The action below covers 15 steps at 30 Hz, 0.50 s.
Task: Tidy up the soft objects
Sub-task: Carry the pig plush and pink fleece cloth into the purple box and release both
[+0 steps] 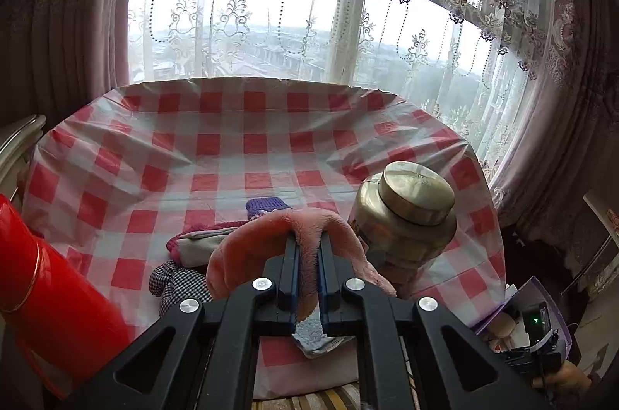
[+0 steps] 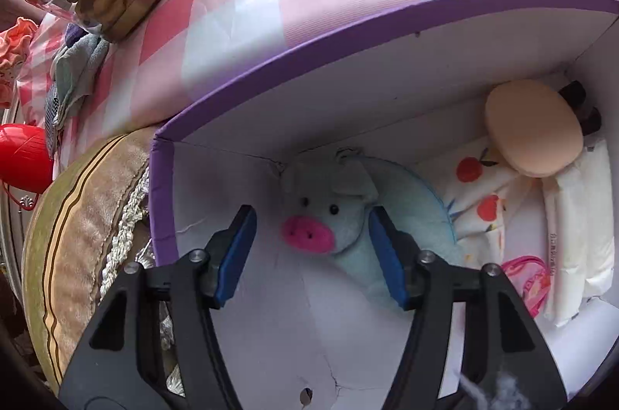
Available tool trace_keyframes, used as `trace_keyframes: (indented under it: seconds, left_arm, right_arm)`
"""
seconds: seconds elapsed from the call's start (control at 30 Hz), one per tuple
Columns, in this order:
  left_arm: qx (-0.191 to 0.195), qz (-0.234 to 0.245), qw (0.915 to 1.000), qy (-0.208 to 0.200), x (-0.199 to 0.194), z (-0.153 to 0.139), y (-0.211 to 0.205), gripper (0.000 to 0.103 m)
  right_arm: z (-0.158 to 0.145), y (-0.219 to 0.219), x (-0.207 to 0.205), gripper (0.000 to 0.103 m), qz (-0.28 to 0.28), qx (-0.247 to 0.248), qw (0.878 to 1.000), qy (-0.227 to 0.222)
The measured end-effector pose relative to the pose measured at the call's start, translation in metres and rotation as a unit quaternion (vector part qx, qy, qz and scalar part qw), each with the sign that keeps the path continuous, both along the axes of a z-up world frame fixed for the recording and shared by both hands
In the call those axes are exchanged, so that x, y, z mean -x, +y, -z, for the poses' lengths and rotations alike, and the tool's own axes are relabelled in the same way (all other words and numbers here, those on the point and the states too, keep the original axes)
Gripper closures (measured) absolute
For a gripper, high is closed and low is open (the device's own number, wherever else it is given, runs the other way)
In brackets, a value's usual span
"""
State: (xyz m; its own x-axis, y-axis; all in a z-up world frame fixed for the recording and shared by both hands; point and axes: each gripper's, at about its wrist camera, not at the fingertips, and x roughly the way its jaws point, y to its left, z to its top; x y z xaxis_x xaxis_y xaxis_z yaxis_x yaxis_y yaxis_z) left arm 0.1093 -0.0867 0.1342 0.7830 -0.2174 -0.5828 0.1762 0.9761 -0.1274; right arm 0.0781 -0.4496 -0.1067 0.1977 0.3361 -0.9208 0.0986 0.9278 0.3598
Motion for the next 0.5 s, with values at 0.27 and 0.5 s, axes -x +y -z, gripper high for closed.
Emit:
trace_keyframes:
  seconds: [0.27, 0.5]
  left_arm:
    - [-0.001, 0.071, 0.9974, 0.013, 0.01, 0.006, -0.049, 0.095]
    - [0.01, 0.173, 0.9843, 0.035, 0.025, 0.014, -0.113, 0.095]
  right_arm:
    - [-0.018, -0.03, 0.018, 0.03, 0.032, -0.012, 0.999, -0.018]
    - [-0.033, -0.086, 0.05, 0.023, 0.089, 0.063, 0.994, -0.003]
